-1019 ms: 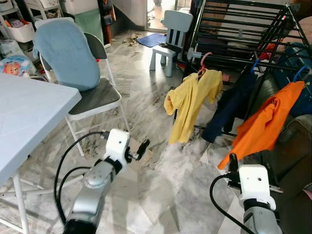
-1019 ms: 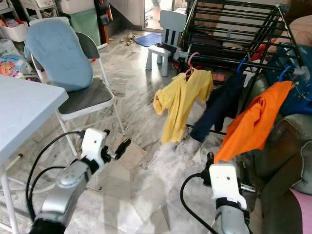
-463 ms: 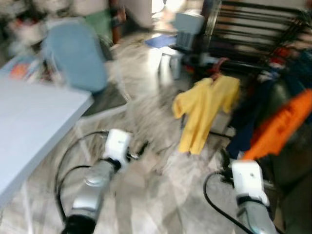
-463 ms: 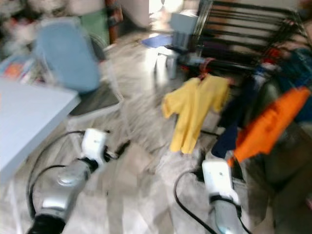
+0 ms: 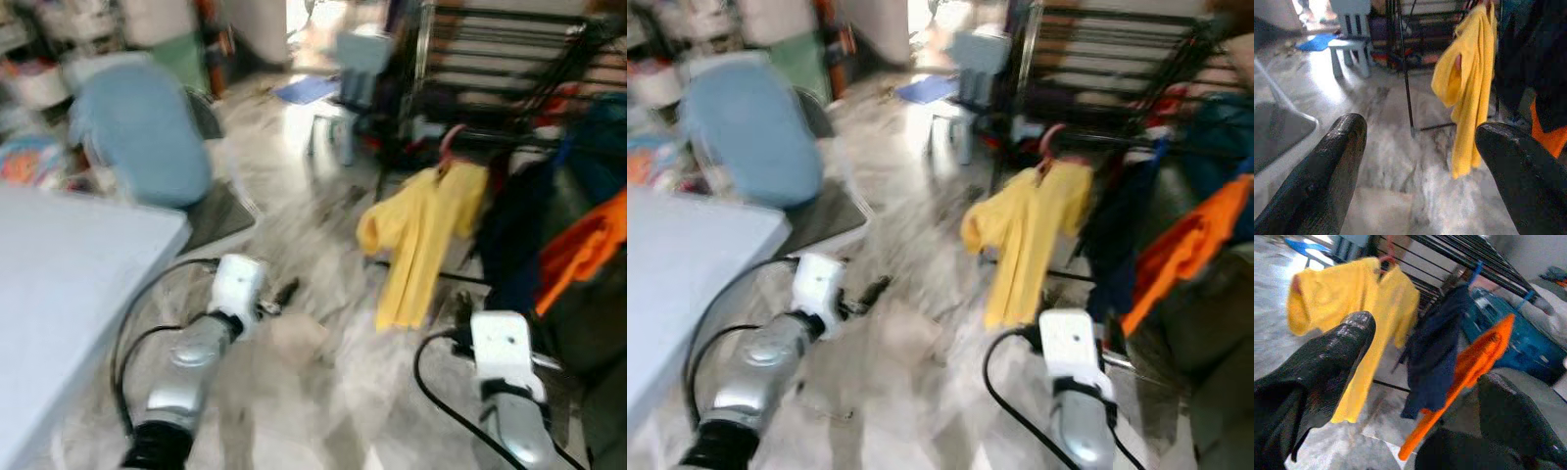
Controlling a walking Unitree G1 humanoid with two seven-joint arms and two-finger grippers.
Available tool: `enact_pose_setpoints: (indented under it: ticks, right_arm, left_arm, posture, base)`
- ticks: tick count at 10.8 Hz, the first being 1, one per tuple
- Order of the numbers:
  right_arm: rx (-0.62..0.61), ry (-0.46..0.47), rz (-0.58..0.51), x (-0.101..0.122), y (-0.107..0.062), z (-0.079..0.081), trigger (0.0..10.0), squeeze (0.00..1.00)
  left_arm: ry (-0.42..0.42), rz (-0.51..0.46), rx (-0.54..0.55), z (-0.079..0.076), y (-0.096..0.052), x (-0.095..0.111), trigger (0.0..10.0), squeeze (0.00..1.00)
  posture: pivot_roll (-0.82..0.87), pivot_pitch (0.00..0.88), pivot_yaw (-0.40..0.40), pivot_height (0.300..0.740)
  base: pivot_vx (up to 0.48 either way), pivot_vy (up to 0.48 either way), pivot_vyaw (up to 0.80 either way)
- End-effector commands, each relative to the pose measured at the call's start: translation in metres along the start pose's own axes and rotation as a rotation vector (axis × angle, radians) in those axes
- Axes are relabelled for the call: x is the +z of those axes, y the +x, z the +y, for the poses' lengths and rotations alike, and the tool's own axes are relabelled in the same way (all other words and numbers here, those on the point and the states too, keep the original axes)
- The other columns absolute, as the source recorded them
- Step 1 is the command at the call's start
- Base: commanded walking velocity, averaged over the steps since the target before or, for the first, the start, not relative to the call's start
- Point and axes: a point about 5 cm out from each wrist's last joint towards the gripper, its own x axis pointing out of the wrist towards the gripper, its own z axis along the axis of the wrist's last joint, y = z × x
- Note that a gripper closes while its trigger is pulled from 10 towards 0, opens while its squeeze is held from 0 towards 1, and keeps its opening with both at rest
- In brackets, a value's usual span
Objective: Hang hanger
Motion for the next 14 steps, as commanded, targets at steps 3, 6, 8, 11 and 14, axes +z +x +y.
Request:
enact_pose_setpoints:
  ticks: [3,6,8,11,14]
  right_arm:
    - [-0.001,-0.01,0.028,-0.004,-0.002,-0.002,10.0,0.0]
    - [0.041,-0.008,-0.006,0.003,0.002,0.001,10.0,0.0]
    - [0.042,-0.011,-0.002,0.004,0.004,0.0,10.0,0.0]
    - [0.051,-0.01,0.015,0.0,0.003,0.002,10.0,0.0]
    - [0.047,-0.029,0.022,0.0,0.001,0.002,10.0,0.0]
  left_arm:
    - [0.01,-0.006,-0.028,-0.017,0.012,0.003,10.0,0.0]
    - [-0.037,-0.058,-0.102,-0.026,0.015,0.01,10.0,0.0]
    - [-0.044,-0.069,-0.091,-0.023,0.018,0.012,10.0,0.0]
    - [-0.047,-0.069,-0.09,-0.022,0.018,0.012,10.0,0.0]
    - [-0.046,-0.067,-0.105,-0.024,0.019,0.012,10.0,0.0]
  posture:
    - [-0.03,0.0,0.006,0.74]
    - [-0.03,0.0,-0.01,0.74]
    - [-0.03,0.0,-0.015,0.74]
    - [-0.03,0.0,-0.011,0.74]
    - [-0.04,0.0,-0.012,0.74]
  base:
    - [0.124,0.101,0.0]
    - [0.111,0.0,0.0]
    - [0.48,0.0,0.0]
    - [0.48,0.0,0.0]
    - [0.48,0.0,0.0]
